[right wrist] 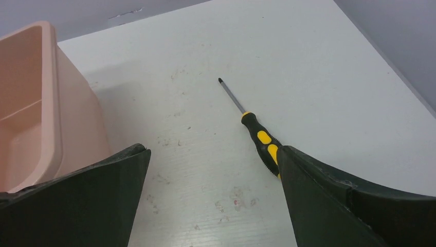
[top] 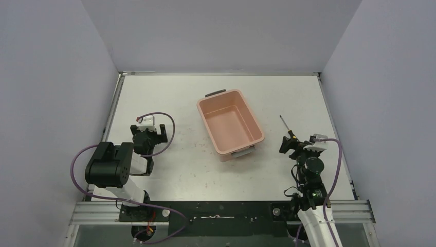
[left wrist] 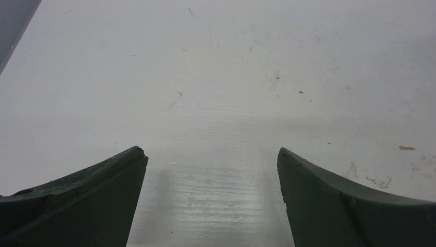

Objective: Put the screwdriver in the bin

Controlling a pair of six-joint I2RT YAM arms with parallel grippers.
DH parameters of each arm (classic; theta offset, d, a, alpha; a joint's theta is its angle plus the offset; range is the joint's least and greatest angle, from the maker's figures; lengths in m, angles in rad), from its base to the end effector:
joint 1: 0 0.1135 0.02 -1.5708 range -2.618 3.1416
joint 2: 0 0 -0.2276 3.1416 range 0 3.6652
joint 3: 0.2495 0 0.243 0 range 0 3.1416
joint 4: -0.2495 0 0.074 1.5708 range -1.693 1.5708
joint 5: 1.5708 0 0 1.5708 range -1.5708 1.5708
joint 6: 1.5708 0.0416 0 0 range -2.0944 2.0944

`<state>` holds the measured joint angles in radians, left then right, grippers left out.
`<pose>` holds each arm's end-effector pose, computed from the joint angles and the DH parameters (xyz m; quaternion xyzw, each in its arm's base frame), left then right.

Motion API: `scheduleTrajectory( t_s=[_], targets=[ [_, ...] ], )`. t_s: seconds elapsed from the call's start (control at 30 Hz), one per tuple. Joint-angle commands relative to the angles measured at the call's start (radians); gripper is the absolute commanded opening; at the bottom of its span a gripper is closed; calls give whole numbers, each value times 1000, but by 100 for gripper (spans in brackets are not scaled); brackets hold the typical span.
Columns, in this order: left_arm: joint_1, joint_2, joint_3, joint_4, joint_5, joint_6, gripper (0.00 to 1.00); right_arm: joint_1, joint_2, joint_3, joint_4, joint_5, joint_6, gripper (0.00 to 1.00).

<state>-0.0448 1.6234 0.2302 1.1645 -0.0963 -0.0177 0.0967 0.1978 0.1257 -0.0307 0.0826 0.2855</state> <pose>0.2450 -0.0070 0.0934 -0.0193 0.7826 0.0183 0.6220 0.1505 0.0111 0.1893 0.0975 0.7360 0.0970 0.6629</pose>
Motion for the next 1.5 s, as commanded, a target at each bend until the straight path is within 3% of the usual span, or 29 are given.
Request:
scheduleTrajectory(
  t_s=[0.0, 0.23, 0.43, 0.57, 0.7, 0.97, 1.07, 1.13, 1.17, 1.23, 1.27, 1.3, 1.47],
  targets=[
    [-1, -12, 17, 61, 13, 1, 97, -6, 36, 21, 71, 17, 2, 100],
    [-1, -11, 17, 60, 12, 1, 97, -8, 258, 237, -19, 91, -43, 100],
    [-1, -11, 18, 58, 9, -2, 97, -29, 706, 577, -272, 179, -111, 100],
    [-1, -11, 18, 57, 3, -2, 97, -86, 1011, 764, -444, 70, -171, 100],
    [-1, -11, 18, 57, 1, -3, 97, -152, 1226, 834, -487, -63, -196, 100],
    [-1, -10, 19, 57, -1, -3, 97, -160, 1462, 874, -468, -75, -217, 99],
    [-1, -11, 20, 56, -1, -2, 97, -160, 1522, 884, -456, -75, -220, 88],
    [-1, -11, 19, 56, -2, -3, 97, -160, 1556, 900, -466, -75, -233, 73],
    [-1, -10, 20, 55, -2, -3, 97, -160, 1571, 911, -475, -74, -240, 58],
    [-1, -11, 19, 56, -2, -3, 97, -160, 1591, 937, -507, -60, -250, 18],
    [-1, -11, 20, 56, -2, -3, 97, -158, 1592, 953, -529, -51, -254, 4],
    [-1, -11, 20, 56, -2, -2, 97, -156, 1582, 968, -549, -46, -256, 0],
    [-1, -11, 20, 55, -2, -3, 97, -147, 1421, 1075, -662, -31, -250, 0]
  ],
)
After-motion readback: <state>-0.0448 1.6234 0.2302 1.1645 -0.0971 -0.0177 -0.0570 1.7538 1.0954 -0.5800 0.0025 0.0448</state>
